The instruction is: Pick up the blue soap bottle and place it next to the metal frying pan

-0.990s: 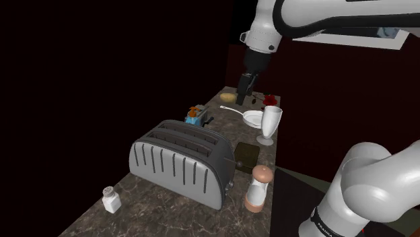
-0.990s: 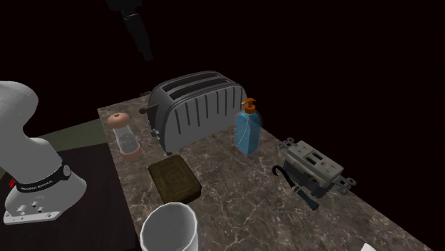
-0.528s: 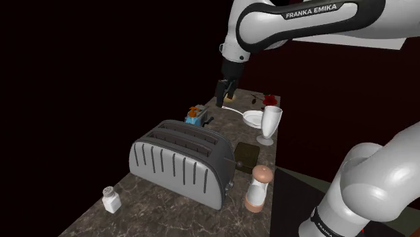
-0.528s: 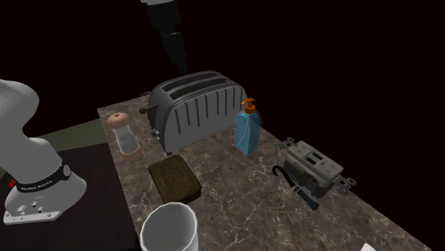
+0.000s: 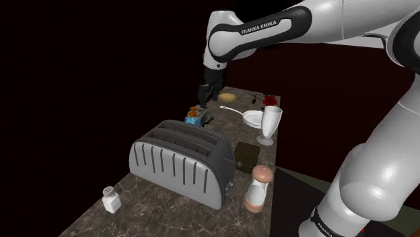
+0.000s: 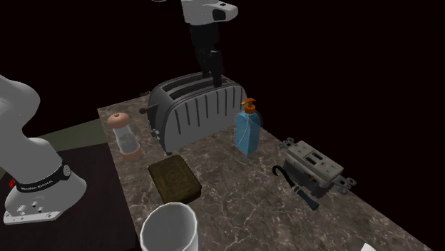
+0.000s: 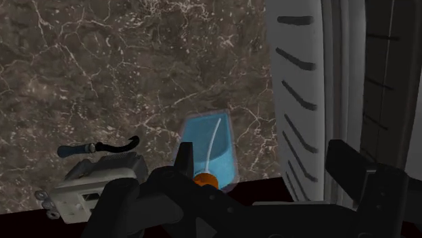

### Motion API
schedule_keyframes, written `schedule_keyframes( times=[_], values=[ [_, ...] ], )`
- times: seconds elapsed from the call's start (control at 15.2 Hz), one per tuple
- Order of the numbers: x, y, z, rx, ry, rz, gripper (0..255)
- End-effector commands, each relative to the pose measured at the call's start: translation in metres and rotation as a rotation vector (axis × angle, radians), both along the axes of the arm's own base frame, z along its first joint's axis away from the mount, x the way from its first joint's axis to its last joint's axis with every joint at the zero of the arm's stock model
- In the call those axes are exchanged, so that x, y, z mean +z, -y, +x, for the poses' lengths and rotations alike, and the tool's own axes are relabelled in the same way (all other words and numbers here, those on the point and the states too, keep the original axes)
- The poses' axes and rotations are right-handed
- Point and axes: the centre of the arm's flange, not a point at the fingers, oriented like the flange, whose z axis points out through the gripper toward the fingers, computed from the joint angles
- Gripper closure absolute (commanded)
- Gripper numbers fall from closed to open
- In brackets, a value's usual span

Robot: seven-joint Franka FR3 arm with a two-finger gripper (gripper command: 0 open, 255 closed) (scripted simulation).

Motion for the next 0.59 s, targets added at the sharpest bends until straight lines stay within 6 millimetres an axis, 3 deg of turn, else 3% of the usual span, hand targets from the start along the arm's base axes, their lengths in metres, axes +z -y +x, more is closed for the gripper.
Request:
schedule_keyframes(
  times=[0.0,0.53],
  values=[
    [-0.014,0.004,0.028,-0.008,-0.005,-0.003,0],
    [-0.061,0.024,0.123,-0.04,-0.029,-0.012,0]
  ],
)
